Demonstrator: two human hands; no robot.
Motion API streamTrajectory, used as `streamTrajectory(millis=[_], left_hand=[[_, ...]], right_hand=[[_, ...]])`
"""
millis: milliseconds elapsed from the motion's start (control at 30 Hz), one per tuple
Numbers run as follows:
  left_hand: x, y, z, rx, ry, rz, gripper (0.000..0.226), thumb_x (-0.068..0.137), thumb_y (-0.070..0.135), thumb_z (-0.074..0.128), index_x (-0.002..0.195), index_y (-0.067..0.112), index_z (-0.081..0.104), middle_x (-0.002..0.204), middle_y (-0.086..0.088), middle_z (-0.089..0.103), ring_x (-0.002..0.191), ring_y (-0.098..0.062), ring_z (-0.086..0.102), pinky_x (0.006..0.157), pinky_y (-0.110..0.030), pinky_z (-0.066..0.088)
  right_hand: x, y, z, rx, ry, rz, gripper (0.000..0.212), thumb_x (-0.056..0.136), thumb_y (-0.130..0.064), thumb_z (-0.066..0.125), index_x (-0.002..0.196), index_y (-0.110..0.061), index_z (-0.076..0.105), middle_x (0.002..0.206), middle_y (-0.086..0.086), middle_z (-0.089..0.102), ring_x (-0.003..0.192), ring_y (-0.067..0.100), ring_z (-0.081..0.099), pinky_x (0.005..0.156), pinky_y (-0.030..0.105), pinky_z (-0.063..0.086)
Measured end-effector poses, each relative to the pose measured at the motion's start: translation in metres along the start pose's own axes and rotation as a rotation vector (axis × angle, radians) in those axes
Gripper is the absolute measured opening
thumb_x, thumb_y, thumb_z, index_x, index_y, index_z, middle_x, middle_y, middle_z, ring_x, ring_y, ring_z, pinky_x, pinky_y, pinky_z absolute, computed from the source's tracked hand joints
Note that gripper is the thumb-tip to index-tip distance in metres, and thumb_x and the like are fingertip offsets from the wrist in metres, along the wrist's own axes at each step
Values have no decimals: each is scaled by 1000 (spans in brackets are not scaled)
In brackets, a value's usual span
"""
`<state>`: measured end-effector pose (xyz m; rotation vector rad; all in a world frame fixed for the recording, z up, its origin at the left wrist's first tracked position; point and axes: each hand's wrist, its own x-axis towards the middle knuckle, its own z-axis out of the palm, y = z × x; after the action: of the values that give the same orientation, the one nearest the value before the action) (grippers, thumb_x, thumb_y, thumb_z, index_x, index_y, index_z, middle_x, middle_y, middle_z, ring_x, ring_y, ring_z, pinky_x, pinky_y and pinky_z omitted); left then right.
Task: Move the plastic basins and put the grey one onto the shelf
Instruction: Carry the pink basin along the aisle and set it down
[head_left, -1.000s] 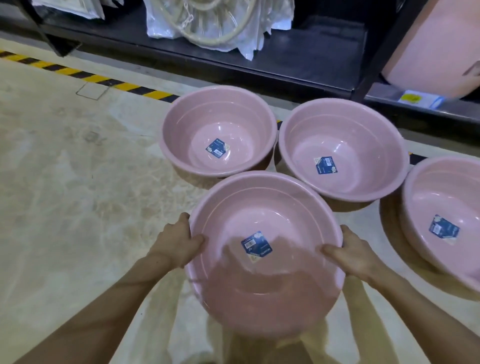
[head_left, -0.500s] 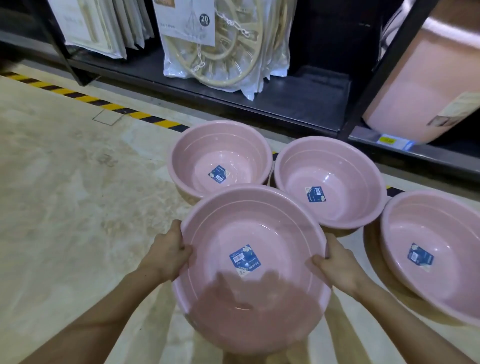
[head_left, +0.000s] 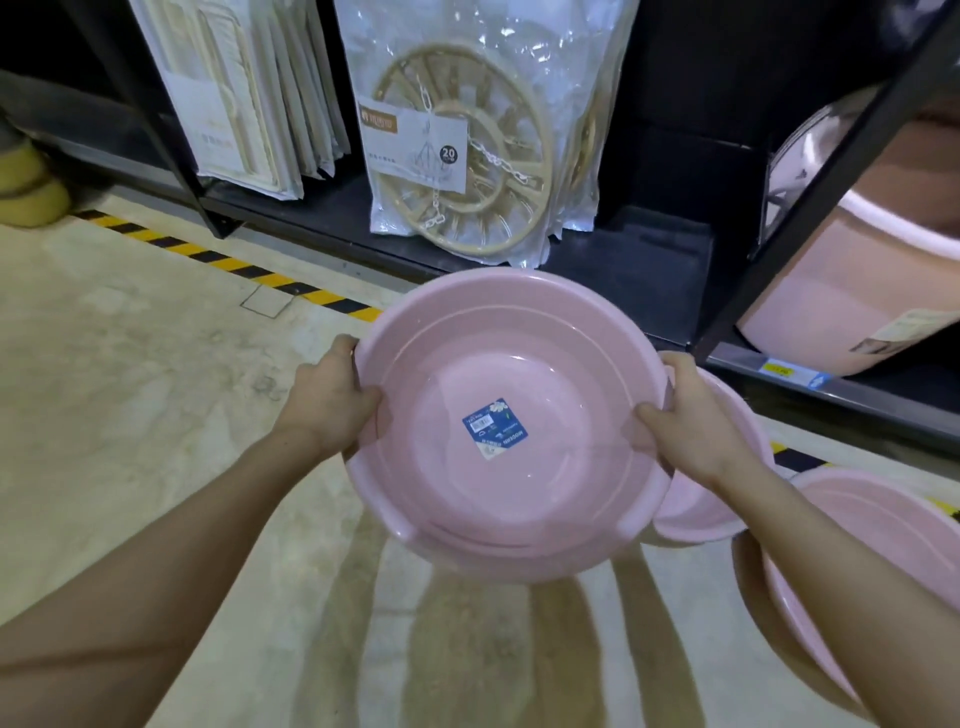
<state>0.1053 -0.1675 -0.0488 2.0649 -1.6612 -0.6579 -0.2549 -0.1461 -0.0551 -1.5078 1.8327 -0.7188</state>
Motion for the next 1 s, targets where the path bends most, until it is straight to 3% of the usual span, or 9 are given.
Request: streamTrajectory(millis=[133, 200, 300, 567, 667, 767, 867, 1000], left_hand=[[14, 33, -56, 43, -20, -10, 42, 83, 15, 58, 124, 19, 49, 79, -3, 56, 64, -17, 46, 49, -27, 36], [21, 51, -84, 60, -51, -42, 44, 83, 17, 57, 126, 19, 48, 88, -9, 59, 73, -27, 50, 60, -32, 41], [36, 77, -121, 89, -81, -56, 46, 84, 19, 57, 129, 21, 47, 97, -14, 61, 81, -33, 52, 66, -35, 42], [87, 125, -168, 213, -86, -46, 37, 88, 20, 56, 122, 13, 45, 93, -20, 65, 84, -41, 55, 67, -37, 38], [111, 125, -162, 224, -78, -26, 36, 88, 19, 57, 122, 10, 47, 89, -16, 62, 90, -46, 58, 69, -38, 38], [137, 106, -138, 233, -98, -28, 38, 91, 20, 55, 126, 10, 45, 96, -21, 66, 96, -48, 58, 76, -43, 44], [160, 77, -99, 226, -126, -30, 36, 93, 21, 54, 126, 8, 45, 101, -25, 66, 100, -48, 56, 82, -46, 46], [192, 25, -29, 214, -161, -65, 39, 95, 26, 52, 130, 14, 42, 105, -25, 65, 100, -47, 56, 83, -47, 48]], right_hand=[[9, -54, -23, -82, 29, 32, 48, 82, -11, 56, 122, -34, 42, 85, -6, 56, 84, 27, 52, 56, 30, 36], [11, -80, -37, -111, 27, 61, 50, 83, -11, 56, 128, -28, 43, 85, -4, 58, 85, 28, 49, 63, 35, 34], [19, -118, -57, -110, 21, 110, 52, 83, -10, 56, 131, -26, 43, 97, 2, 58, 89, 28, 49, 73, 34, 34], [64, -177, -90, -69, -21, 219, 57, 84, -11, 51, 136, -31, 38, 102, 6, 56, 89, 26, 44, 68, 35, 36], [88, -176, -82, -60, -24, 238, 55, 85, -13, 50, 135, -33, 39, 101, 7, 58, 77, 20, 49, 61, 32, 38], [116, -160, -59, -59, -28, 244, 54, 84, -14, 50, 132, -36, 39, 96, 3, 58, 73, 3, 50, 49, 16, 36], [138, -131, -23, -79, -29, 234, 51, 84, -18, 48, 129, -39, 36, 87, -3, 55, 69, 14, 56, 38, 18, 41], [167, -70, 39, -184, 4, 173, 50, 86, -21, 50, 129, -38, 32, 86, -6, 52, 67, 9, 48, 48, 26, 42]])
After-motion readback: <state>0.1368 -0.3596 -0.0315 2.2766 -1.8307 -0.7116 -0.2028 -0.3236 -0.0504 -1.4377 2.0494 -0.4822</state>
